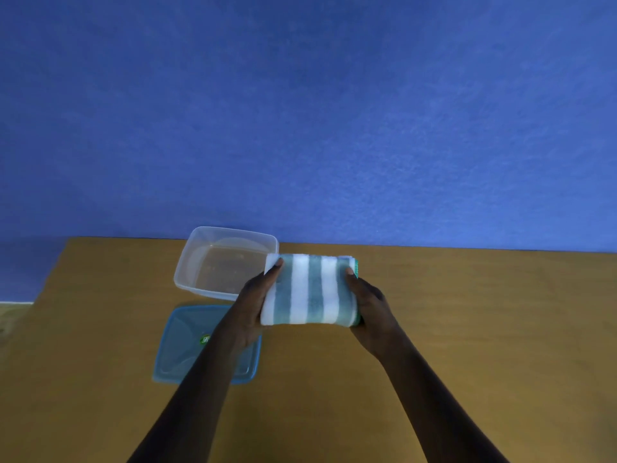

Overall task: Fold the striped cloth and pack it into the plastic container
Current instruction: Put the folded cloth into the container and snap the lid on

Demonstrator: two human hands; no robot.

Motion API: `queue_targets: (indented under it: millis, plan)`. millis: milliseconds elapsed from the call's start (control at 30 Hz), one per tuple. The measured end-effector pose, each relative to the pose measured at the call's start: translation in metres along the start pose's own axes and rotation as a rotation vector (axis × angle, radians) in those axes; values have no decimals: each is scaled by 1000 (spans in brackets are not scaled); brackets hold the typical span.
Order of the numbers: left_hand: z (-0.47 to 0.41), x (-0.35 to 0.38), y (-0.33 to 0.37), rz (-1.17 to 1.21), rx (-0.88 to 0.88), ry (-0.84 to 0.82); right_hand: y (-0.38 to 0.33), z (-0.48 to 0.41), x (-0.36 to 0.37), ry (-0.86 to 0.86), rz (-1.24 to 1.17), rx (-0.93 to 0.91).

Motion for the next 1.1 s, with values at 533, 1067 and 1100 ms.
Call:
queue_targets:
  millis: [533,1067,1100]
  plan:
    - [20,-74,71,113,50,10,3,-29,102,-147,-21,54]
    - [-13,-130,140,-456,283,209,8,-85,162,324,349,-99]
    - [-16,-131,141,-546,309,228,9,-85,166,332,404,-121]
Point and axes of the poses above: each hand's wrist, its own z-axis away from the middle knuckle, its own x-axis out of the palm, y = z × x, the point moved 3 cm from there along -z, towards the middle knuckle, and after that the axes turned 15 degrees about z, right-handed, at the moved point
